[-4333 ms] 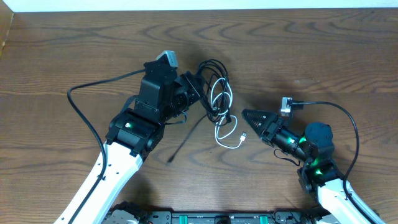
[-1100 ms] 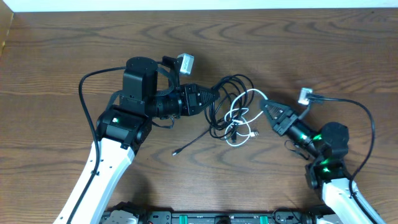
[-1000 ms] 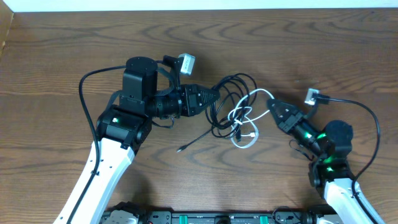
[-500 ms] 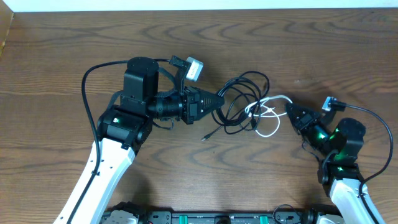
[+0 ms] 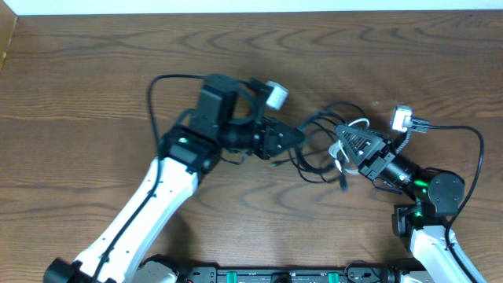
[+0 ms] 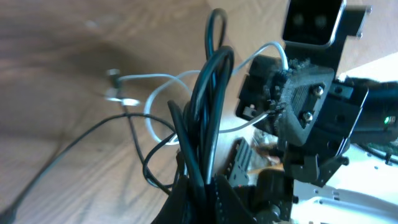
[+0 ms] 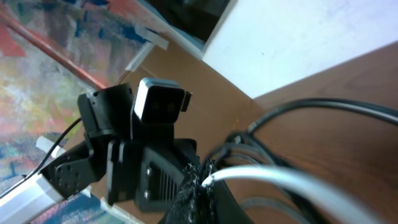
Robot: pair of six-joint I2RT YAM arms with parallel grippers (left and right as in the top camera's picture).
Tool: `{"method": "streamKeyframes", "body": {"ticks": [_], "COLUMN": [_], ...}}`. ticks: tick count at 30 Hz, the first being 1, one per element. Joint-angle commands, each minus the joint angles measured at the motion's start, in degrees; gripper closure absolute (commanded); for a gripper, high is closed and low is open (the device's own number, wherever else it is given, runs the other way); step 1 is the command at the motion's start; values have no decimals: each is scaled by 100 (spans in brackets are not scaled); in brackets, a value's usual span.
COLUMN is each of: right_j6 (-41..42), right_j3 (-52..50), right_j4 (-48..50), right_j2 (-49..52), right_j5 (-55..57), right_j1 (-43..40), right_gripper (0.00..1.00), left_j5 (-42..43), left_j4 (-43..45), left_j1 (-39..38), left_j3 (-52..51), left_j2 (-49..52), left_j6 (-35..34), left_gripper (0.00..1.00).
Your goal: Untangle cables
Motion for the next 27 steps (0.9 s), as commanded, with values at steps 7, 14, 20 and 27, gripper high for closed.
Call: {"method": "streamKeyframes", "body": {"ticks": [7, 14, 20, 27], "right_j6": [-195, -247, -776, -1596], "right_j3": [31, 31, 31, 31], "right_j4": [-68, -323, -1775, -3807], "right_j2": [-9, -9, -7, -9], "right_j5": [229, -138, -225, 306], "right_j1": [70, 39, 26, 26], "right_gripper": [94, 96, 92, 38], "left_j5": [-107, -933, -927, -824], "left_j4": [188, 339, 507, 505], "left_j1": [-601, -197, 549, 820], "left_j3": [90, 92, 92, 92], "left_j2": [160, 131, 44, 46], "left_j6": [140, -291, -1342, -1825], "left_gripper": [92, 92, 92, 92]}}
